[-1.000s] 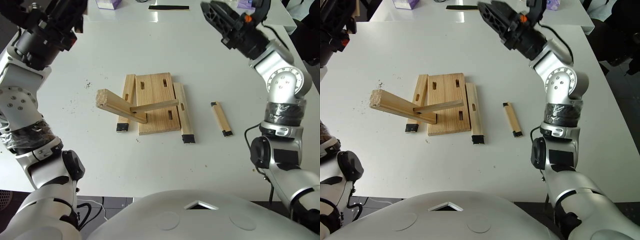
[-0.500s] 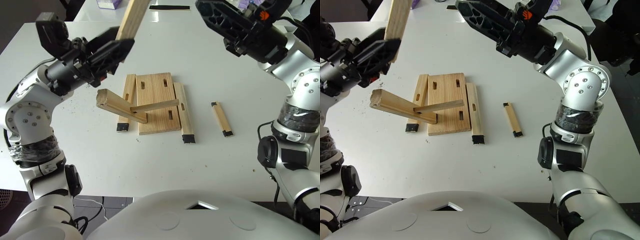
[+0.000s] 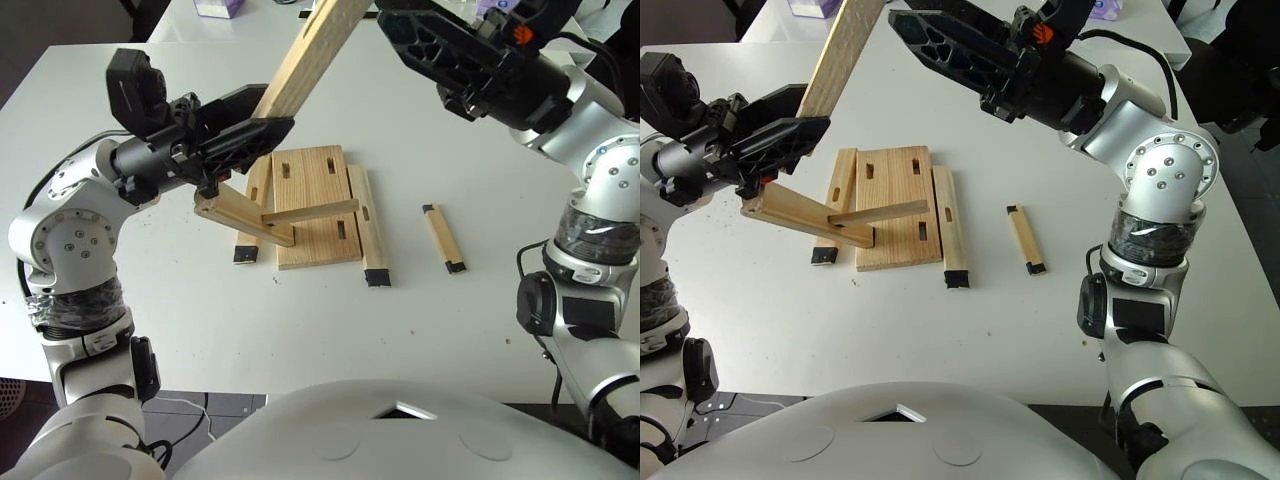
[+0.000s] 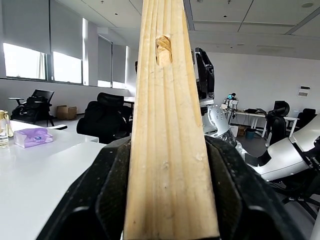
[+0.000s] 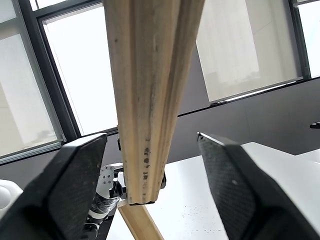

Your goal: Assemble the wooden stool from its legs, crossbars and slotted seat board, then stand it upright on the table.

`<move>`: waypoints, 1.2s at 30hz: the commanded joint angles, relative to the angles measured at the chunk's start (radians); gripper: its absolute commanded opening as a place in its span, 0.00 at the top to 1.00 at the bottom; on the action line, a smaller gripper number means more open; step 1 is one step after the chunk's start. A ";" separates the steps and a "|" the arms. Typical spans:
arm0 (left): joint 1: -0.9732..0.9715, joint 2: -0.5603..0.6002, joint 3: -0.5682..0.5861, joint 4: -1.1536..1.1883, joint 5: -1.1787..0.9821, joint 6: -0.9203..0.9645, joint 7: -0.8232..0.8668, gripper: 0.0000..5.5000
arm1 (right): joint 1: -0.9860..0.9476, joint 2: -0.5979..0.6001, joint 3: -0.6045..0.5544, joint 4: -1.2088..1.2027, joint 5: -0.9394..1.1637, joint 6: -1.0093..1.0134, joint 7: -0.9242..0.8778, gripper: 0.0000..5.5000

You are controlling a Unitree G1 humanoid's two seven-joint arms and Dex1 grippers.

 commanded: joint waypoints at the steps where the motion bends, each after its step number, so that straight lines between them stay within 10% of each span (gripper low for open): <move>1: -0.009 0.011 -0.033 -0.021 -0.018 0.016 -0.014 0.62 | -0.036 0.011 0.023 -0.005 0.032 0.019 -0.010 0.39; 36: -0.072 0.065 -0.086 0.057 0.053 -0.019 -0.049 0.62 | -0.053 -0.016 0.023 -0.041 0.059 -0.046 0.014 0.63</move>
